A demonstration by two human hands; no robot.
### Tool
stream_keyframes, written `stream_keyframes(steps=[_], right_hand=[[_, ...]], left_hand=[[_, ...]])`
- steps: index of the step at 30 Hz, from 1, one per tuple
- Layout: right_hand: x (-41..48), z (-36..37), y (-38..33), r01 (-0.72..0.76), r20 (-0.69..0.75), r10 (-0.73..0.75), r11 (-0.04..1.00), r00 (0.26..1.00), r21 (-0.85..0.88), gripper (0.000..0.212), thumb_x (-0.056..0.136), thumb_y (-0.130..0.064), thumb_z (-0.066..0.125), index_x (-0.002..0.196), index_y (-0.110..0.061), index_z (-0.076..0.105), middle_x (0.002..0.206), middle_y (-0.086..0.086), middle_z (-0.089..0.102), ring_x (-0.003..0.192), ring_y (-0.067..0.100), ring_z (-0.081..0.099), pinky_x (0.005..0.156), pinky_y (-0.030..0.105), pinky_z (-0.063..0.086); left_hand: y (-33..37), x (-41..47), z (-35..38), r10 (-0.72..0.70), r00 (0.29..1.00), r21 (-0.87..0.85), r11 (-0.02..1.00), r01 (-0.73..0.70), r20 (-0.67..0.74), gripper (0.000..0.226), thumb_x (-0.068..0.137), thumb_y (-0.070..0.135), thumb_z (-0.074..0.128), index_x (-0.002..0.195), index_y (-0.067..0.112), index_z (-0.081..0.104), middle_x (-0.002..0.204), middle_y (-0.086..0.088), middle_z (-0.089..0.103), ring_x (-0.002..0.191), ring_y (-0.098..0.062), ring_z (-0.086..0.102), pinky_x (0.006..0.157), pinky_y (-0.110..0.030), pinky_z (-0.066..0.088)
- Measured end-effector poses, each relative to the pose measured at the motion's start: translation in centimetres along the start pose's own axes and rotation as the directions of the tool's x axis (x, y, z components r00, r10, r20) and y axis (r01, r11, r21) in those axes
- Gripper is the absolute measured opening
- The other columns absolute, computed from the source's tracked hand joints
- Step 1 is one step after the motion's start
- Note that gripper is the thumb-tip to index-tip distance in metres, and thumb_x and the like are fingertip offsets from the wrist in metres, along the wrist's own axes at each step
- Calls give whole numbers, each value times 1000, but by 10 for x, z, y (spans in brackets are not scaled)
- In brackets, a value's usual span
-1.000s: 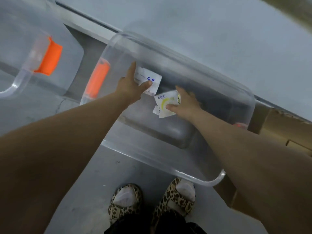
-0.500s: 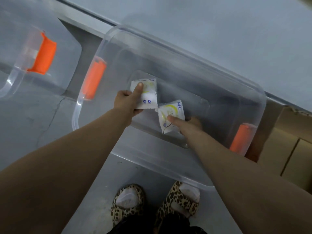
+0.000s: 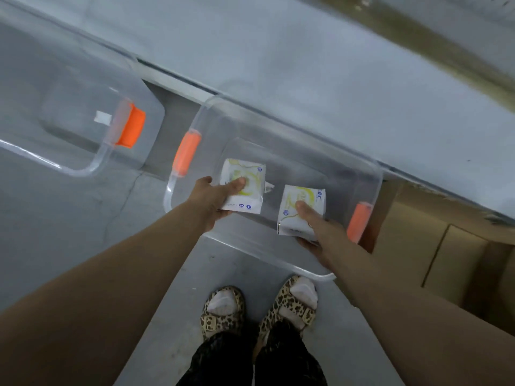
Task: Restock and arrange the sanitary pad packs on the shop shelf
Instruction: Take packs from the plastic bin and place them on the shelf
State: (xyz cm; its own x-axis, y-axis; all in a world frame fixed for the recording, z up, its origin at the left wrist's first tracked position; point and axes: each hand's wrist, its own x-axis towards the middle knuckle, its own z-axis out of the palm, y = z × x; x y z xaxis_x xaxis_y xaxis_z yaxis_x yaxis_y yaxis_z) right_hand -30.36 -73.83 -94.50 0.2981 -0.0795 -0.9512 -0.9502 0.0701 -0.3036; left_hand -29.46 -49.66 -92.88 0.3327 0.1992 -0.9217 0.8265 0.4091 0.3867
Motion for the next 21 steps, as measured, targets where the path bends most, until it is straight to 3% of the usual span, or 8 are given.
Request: stream_keyframes(steps=[3,5,7,12,15,17,19,21], right_hand=[[-61,-10,-21,32,41,-32,999,999,8,53,76,-39,87,119,-13,70,108,6,77,102,22,73,92,40,59],[-104,-15,-38,69,59,-70,997,996,26,45,79,-36,84,115,-12,72,106,8,77,97,22,75,84,37,62],[-146,-20,-53,108,68,-112,993,991,55,31,83,-33,81,108,-15,74,98,5,79,85,15,76,67,29,62],[-262,-25,-89,167,71,-172,983,982,79,67,50,-59,92,105,-24,77,107,2,78,95,17,75,78,34,56],[-335,-28,-109,186,55,-197,969,979,162,80,51,-54,91,121,-22,70,112,1,76,100,16,71,62,27,55],[-390,-28,-120,226,58,-241,954,969,197,67,64,-46,88,122,-20,68,109,0,77,98,16,72,61,26,57],[-441,-31,-128,258,47,-277,937,960,237,46,74,-38,85,112,-16,68,102,1,76,93,15,72,74,29,61],[-488,-37,-133,289,28,-309,915,951,280,43,74,-36,85,107,-13,69,102,4,75,94,19,71,89,33,60]], left_hand=[[28,-52,-2,24,998,-25,999,-23,58,114,72,16,87,158,12,14,143,-9,52,100,-26,67,86,-43,55],[49,-90,-6,33,989,-17,999,-31,141,118,59,21,94,155,7,26,140,-11,58,103,-26,69,97,-47,53],[71,-135,-9,29,977,59,997,-42,213,103,55,23,93,144,2,45,127,-13,68,99,-25,71,97,-43,54],[128,-254,-9,14,928,197,976,-93,372,64,67,17,82,127,6,62,118,-13,72,111,-30,68,106,-48,47],[162,-326,-9,37,895,239,958,-158,444,52,73,14,78,122,4,65,112,-12,74,101,-25,71,96,-39,54],[184,-370,-11,52,873,267,942,-203,484,41,78,17,77,115,4,67,104,-10,76,90,-20,73,86,-33,57],[205,-415,-14,70,848,281,926,-250,525,57,69,29,88,115,2,67,108,-12,75,91,-21,72,85,-31,56],[225,-459,-15,79,824,313,901,-299,561,78,54,41,94,114,0,67,110,-14,74,91,-20,73,80,-29,57]])
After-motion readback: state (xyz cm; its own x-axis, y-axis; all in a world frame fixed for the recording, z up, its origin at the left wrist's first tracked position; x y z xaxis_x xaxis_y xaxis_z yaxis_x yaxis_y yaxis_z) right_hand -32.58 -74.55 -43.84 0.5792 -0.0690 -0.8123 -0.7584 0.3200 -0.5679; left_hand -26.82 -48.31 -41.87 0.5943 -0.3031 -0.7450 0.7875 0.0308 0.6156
